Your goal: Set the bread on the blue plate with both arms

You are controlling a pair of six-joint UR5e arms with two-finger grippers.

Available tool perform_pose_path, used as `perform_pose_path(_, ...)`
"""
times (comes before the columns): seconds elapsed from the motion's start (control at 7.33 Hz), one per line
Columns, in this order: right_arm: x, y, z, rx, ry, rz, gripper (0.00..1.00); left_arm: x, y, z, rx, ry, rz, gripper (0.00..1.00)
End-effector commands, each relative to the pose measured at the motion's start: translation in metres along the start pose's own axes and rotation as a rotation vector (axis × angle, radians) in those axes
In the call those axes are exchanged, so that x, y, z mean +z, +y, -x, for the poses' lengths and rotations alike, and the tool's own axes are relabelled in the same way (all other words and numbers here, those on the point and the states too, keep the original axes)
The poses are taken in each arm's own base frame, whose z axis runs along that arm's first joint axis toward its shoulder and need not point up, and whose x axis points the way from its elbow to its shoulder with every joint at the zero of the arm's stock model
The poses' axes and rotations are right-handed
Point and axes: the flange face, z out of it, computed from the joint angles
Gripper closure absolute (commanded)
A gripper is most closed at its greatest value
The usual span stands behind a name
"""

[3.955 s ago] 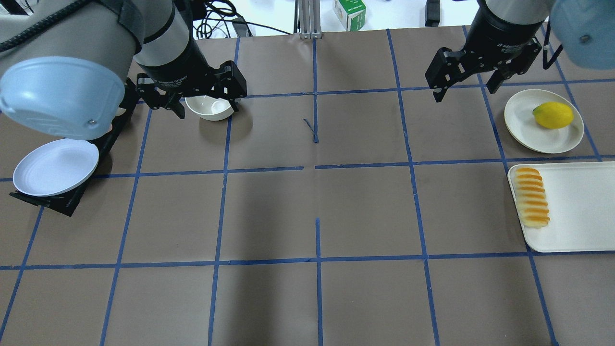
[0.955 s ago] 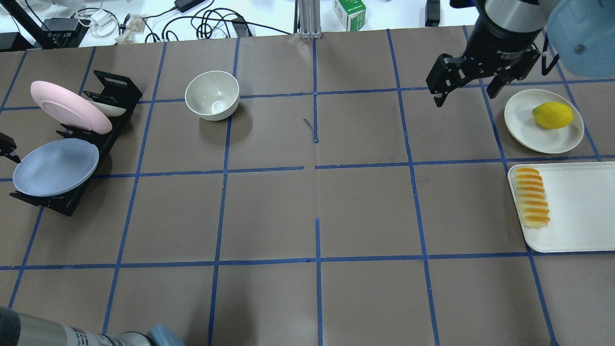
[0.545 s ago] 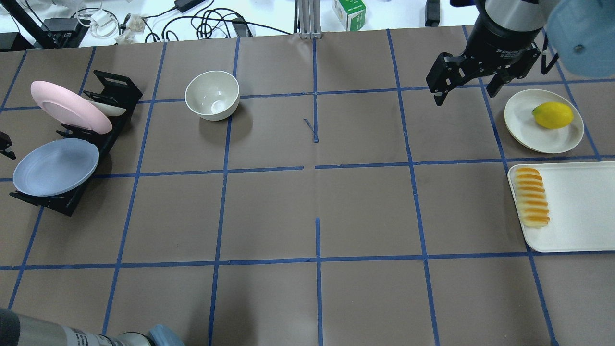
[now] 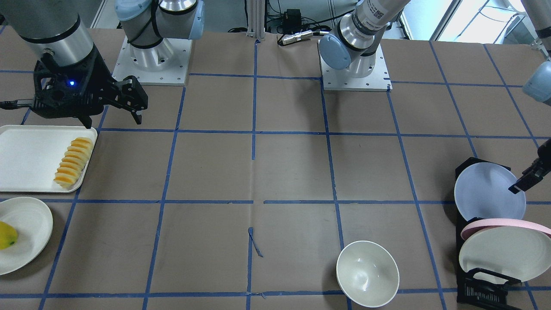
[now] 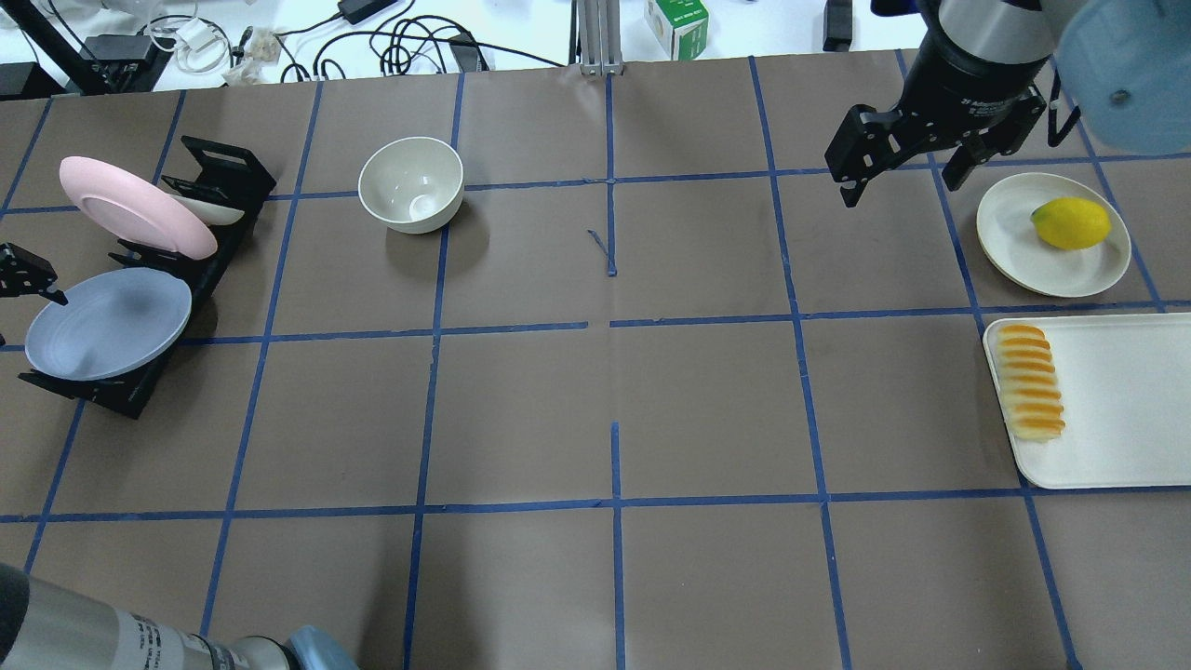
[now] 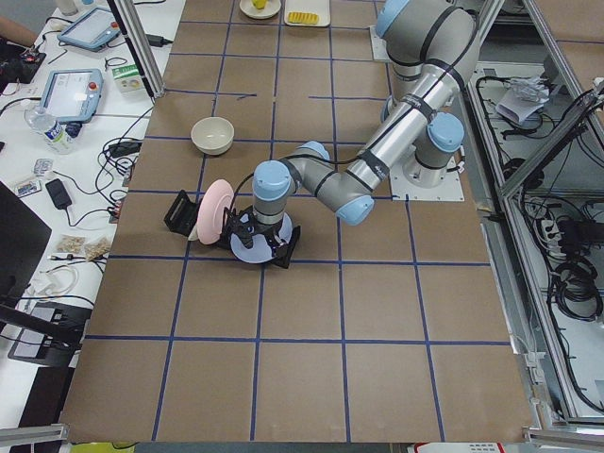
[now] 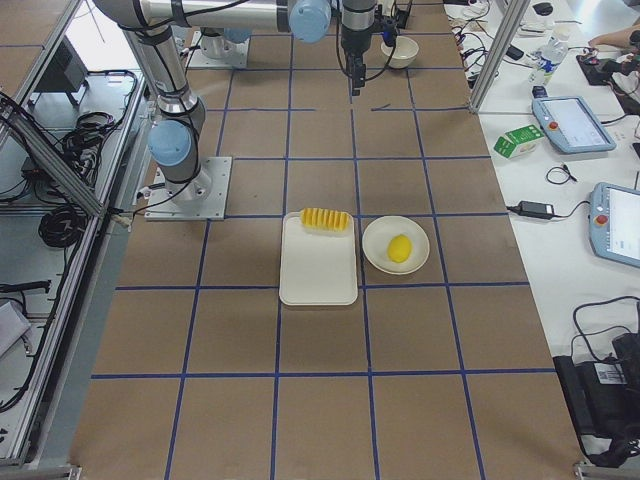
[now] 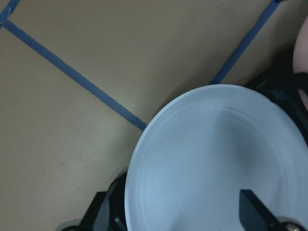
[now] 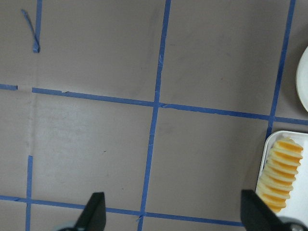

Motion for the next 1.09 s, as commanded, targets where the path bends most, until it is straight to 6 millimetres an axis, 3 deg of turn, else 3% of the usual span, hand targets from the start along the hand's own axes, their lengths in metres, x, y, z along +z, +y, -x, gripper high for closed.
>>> perform_pose_path(0.0,0.0004,-0.0006,-0.0001,0.000,0.000,-0.004,0.00,0.0099,-0.0017,0.0040,0.000,0.002,0.010,0.25)
perform_pose_path(0.14,0.0004,-0.0006,-0.0001,0.002,0.000,-0.004,0.00,0.0108,-0.0016,0.0048,0.006,-0.005,0.013,0.37)
perform_pose_path(0.55,0.0004,-0.0006,0.0001,0.002,-0.001,-0.004,0.00,0.0148,-0.0018,0.0101,0.009,-0.044,0.026,0.44)
perform_pose_path(0.82,0.0004,-0.0006,0.0001,0.002,-0.001,-0.004,0.00,0.0189,-0.0009,0.0103,0.011,-0.042,0.033,0.59)
perform_pose_path(0.95,0.0004,-0.0006,0.0001,0.002,-0.001,-0.004,0.00,0.0197,-0.0002,0.0105,0.016,-0.045,0.037,0.59)
